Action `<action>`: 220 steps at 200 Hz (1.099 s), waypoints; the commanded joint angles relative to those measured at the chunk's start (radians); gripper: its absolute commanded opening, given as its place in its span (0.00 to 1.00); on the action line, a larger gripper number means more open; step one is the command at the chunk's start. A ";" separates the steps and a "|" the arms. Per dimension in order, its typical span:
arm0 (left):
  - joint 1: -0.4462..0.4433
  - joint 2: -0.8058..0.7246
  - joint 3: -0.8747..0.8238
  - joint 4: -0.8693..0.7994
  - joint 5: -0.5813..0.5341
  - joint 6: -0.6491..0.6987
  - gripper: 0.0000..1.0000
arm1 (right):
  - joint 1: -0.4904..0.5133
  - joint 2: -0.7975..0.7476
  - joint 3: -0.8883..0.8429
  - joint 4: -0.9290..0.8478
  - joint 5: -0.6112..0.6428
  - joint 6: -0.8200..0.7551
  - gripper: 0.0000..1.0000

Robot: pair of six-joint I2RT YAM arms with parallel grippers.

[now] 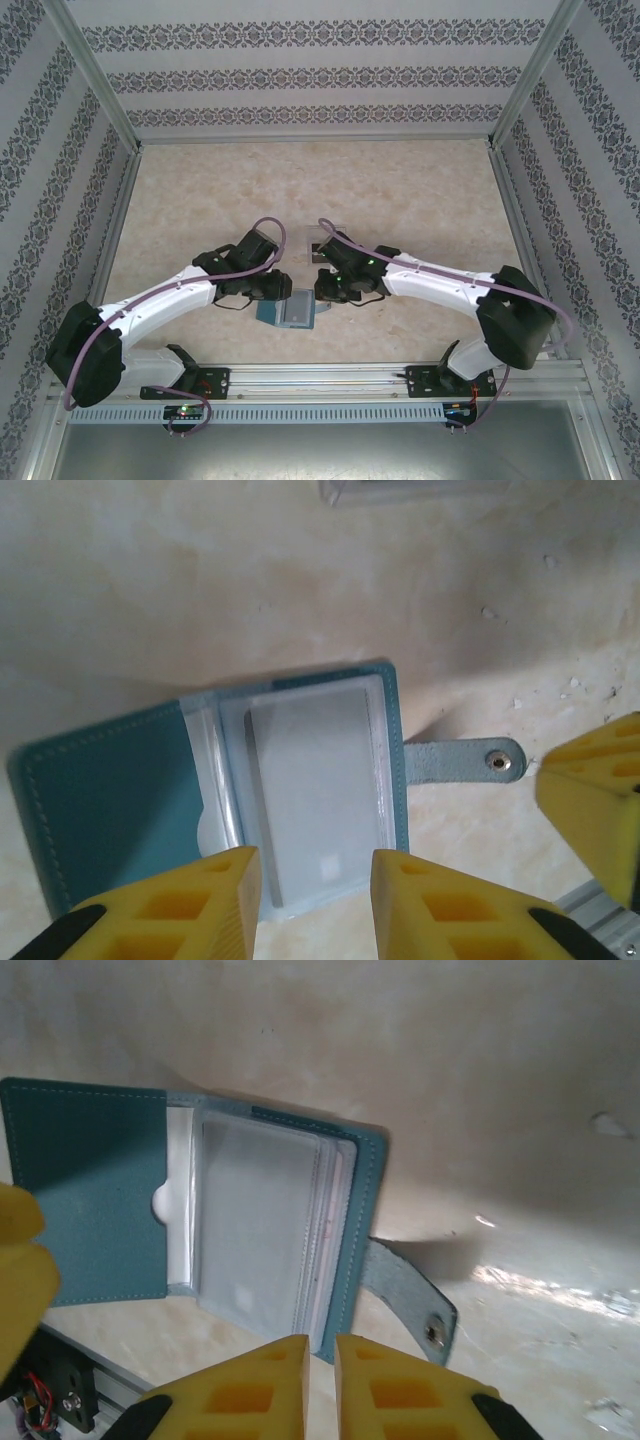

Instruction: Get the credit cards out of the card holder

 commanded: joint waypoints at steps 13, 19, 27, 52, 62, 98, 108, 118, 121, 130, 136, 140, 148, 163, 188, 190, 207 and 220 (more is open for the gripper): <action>0.007 -0.004 -0.040 0.117 0.085 -0.113 0.35 | 0.023 0.063 0.031 0.020 -0.010 0.015 0.16; 0.006 -0.001 -0.047 0.131 0.096 -0.124 0.35 | 0.024 0.069 0.030 0.017 -0.005 0.016 0.16; 0.005 0.004 -0.055 0.151 0.108 -0.138 0.35 | 0.025 0.074 0.024 0.017 0.000 0.015 0.16; 0.000 0.033 -0.071 0.203 0.144 -0.177 0.33 | 0.026 0.082 -0.008 0.016 0.017 0.016 0.16; -0.006 0.045 -0.077 0.226 0.165 -0.193 0.31 | 0.025 0.087 -0.017 0.019 0.020 0.015 0.16; -0.024 0.071 -0.109 0.322 0.191 -0.252 0.31 | 0.026 0.098 -0.044 0.026 0.030 0.018 0.15; -0.027 0.080 -0.114 0.331 0.192 -0.261 0.31 | 0.026 0.096 -0.051 0.020 0.041 0.017 0.15; -0.029 0.091 -0.118 0.342 0.191 -0.269 0.31 | 0.026 0.095 -0.058 0.019 0.050 0.015 0.15; -0.030 0.095 -0.120 0.344 0.190 -0.271 0.31 | 0.025 0.095 -0.060 0.019 0.052 0.015 0.15; -0.035 0.105 -0.121 0.350 0.192 -0.279 0.31 | 0.025 0.097 -0.067 0.018 0.060 0.012 0.15; -0.038 0.111 -0.122 0.360 0.197 -0.282 0.31 | 0.025 0.099 -0.069 0.018 0.061 0.013 0.15; -0.041 0.115 -0.122 0.365 0.199 -0.286 0.32 | 0.025 0.100 -0.070 0.018 0.061 0.013 0.15; -0.046 0.125 -0.121 0.375 0.206 -0.292 0.32 | 0.025 0.105 -0.072 0.019 0.062 0.012 0.15; -0.055 0.146 -0.118 0.397 0.215 -0.303 0.33 | 0.025 0.111 -0.077 0.029 0.061 0.012 0.15; -0.073 0.180 -0.115 0.437 0.220 -0.324 0.34 | 0.024 0.122 -0.080 0.039 0.058 0.011 0.15; -0.074 0.184 -0.114 0.439 0.220 -0.325 0.34 | 0.024 0.122 -0.081 0.039 0.058 0.011 0.15; -0.087 0.208 -0.109 0.439 0.207 -0.327 0.34 | 0.026 0.128 -0.081 0.038 0.056 0.009 0.15; -0.093 0.222 -0.111 0.440 0.199 -0.327 0.34 | 0.026 0.128 -0.084 0.041 0.056 0.008 0.15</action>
